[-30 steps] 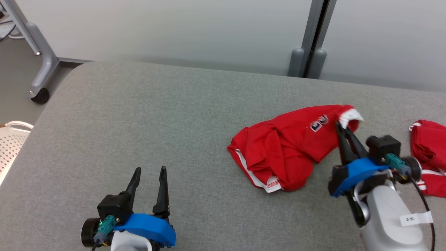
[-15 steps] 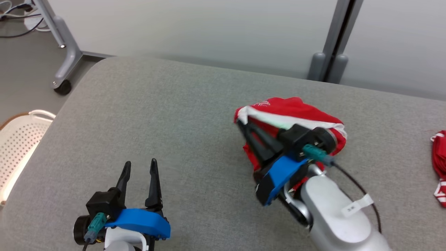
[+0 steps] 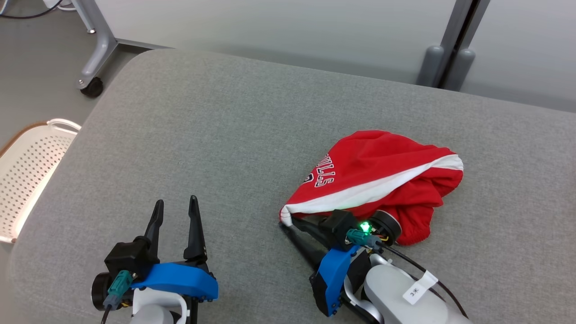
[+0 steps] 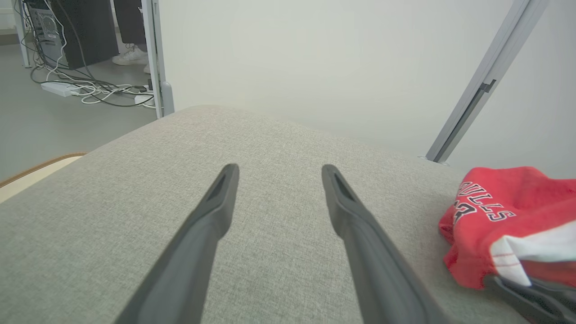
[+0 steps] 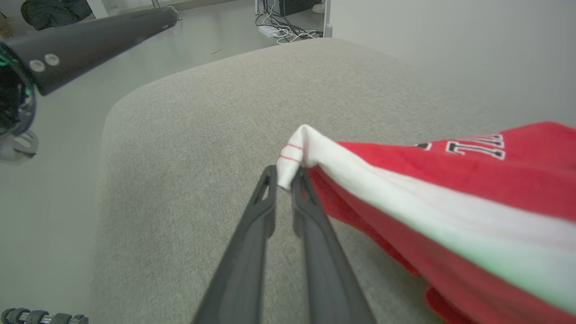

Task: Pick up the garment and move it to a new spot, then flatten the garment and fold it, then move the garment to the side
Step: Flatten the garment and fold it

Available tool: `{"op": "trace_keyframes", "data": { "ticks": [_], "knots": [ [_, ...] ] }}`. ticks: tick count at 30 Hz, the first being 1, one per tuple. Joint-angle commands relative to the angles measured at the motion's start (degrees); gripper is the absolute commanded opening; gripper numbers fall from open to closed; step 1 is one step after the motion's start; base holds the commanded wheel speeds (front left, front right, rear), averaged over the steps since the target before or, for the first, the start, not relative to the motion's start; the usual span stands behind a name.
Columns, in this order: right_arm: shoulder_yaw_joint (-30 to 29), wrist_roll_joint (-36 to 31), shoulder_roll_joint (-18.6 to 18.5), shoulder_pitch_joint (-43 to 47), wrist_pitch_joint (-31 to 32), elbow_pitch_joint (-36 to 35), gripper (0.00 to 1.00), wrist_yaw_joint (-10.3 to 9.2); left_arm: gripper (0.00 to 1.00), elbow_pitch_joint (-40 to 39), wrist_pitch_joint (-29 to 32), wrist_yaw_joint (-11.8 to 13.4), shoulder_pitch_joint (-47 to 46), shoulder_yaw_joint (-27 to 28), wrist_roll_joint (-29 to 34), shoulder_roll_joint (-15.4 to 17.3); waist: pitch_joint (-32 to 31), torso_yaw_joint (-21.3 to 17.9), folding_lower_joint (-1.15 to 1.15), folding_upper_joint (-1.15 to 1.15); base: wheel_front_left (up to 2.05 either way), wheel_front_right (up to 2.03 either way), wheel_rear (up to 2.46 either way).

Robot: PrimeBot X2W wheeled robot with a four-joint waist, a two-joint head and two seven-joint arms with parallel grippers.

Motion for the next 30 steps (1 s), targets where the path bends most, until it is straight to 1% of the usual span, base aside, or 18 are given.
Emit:
{"op": "trace_keyframes", "data": {
  "ticks": [1, 3, 6, 11, 14, 18, 22, 26, 30],
  "knots": [
    [0.8, 0.7, -0.1, -1.1, -0.7, 0.1, 1.00, 0.01, 1.00, 0.1, -0.2, -0.2, -0.9, 0.0, 0.6, 0.0, -0.1, -0.4, 0.00, 0.00, 0.00, 0.00, 0.00],
    [2.0, 2.2, -0.1, -1.7, -2.3, -0.2, 1.00, 0.01, 1.00, 0.4, -0.2, -0.5, -0.9, 0.2, 1.0, -0.3, -0.5, -1.4, 0.00, 0.00, 0.00, 0.00, 0.00],
    [1.3, 2.8, -0.1, -1.3, -3.9, -0.8, 1.00, 0.01, 1.00, 0.7, -0.2, -0.8, -0.7, 0.4, 1.4, -0.4, -1.4, -2.7, 0.00, 0.00, 0.00, 0.00, 0.00],
    [-0.9, 3.0, -0.2, 0.3, -5.4, -2.5, 1.00, 0.01, 1.00, 1.1, -0.2, -1.0, 0.1, 0.3, 1.8, -0.1, -2.8, -4.6, 0.00, 0.00, 0.00, 0.00, 0.00],
    [-3.9, 2.0, -0.2, 0.7, -6.1, -3.6, 1.00, 0.01, 1.00, 1.2, -0.2, -1.0, 0.3, 0.1, 2.0, 0.2, -3.7, -6.2, 0.00, 0.00, 0.00, 0.00, 0.00],
    [-10.7, -0.4, -0.1, 1.9, -6.5, -3.5, 1.00, 0.01, 1.00, 0.9, -0.1, -1.1, 0.3, -0.4, 2.3, 0.5, -4.6, -7.7, 0.00, 0.00, 0.00, 0.00, 0.00],
    [-20.4, -4.9, -0.2, 2.9, -6.8, -2.2, 1.00, 0.01, 1.00, 0.3, 0.2, -0.8, 0.4, -0.7, 2.4, 0.4, -4.5, -8.5, 0.00, 0.00, 0.00, 0.00, 0.00],
    [-31.2, -9.9, -1.7, 3.8, -6.8, 0.2, 1.00, 0.01, 1.00, -0.4, 0.4, -0.8, 0.0, -1.2, 2.4, 0.4, -3.3, -8.1, 0.00, 0.00, 0.00, 0.00, 0.00],
    [-40.1, -13.5, -3.2, 4.0, -5.4, 2.7, 1.00, 0.01, 1.00, -0.8, 0.4, -0.6, -0.4, -1.3, 2.2, 0.4, -1.2, -6.9, 0.00, 0.00, 0.00, 0.00, 0.00]
  ]
}}
